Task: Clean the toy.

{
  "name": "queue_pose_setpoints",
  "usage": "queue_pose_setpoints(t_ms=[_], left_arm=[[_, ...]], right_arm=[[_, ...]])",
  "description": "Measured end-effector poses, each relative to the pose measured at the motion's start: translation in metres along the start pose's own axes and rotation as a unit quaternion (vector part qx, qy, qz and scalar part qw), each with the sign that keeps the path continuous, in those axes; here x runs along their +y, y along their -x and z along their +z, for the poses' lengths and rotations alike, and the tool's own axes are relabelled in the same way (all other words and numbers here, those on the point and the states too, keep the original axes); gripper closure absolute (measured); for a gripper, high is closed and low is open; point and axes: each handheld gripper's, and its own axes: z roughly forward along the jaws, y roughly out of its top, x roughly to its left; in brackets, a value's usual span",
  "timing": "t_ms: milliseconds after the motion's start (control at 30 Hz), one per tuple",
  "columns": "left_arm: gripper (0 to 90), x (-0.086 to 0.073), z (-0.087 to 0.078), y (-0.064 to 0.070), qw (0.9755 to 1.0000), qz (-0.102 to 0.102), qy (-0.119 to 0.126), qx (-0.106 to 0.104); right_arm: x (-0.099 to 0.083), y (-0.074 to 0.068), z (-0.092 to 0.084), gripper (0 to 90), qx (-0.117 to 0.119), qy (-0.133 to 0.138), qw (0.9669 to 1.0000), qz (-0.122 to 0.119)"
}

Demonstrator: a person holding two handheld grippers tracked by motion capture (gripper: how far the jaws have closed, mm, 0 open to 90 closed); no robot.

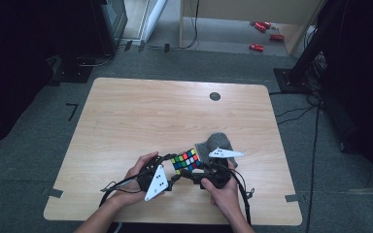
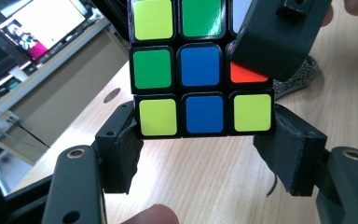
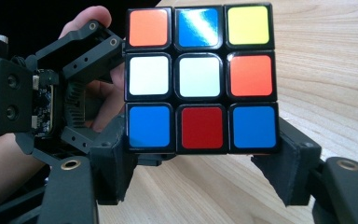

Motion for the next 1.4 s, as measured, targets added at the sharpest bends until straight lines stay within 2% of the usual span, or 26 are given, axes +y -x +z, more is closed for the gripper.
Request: queue_pose_setpoints(t_ms=[233, 467, 767, 867, 1033, 1133, 1167, 1400], left_arm=[[34.8, 0.002, -0.002, -0.004, 0.9995, -0.023, -0.010, -0.018], [34.9, 0.003, -0.004, -0.010, 0.9981, -0.051, -0.011, -0.034], [35.0, 0.004, -0.005, -0.013, 0.9967, -0.068, -0.014, -0.043], [35.0, 0.004, -0.005, -0.017, 0.9944, -0.087, -0.015, -0.058], [35.0, 0.003, -0.005, -0.021, 0.9912, -0.110, -0.019, -0.071], [35.0, 0.002, -0.006, -0.025, 0.9871, -0.134, -0.013, -0.087], [35.0, 0.002, -0.007, -0.026, 0.9867, -0.137, -0.013, -0.087], [35.1, 0.000, -0.011, -0.033, 0.9814, -0.160, -0.002, -0.106]], right_arm=[[0.002, -0.001, -0.008, 29.2, -0.002, 0.029, 0.9996, -0.006], [0.004, -0.002, -0.017, 29.0, 0.008, 0.063, 0.9977, -0.021], [0.006, 0.000, -0.026, 29.5, -0.002, 0.085, 0.9959, -0.030], [0.007, 0.001, -0.030, 29.9, -0.005, 0.092, 0.9951, -0.035], [0.009, 0.001, -0.037, 30.1, -0.011, 0.103, 0.9936, -0.045], [0.010, 0.001, -0.039, 30.2, -0.020, 0.109, 0.9923, -0.054], [0.010, 0.001, -0.040, 30.3, -0.021, 0.112, 0.9920, -0.054], [0.009, 0.004, -0.043, 30.1, -0.057, 0.128, 0.9874, -0.075]])
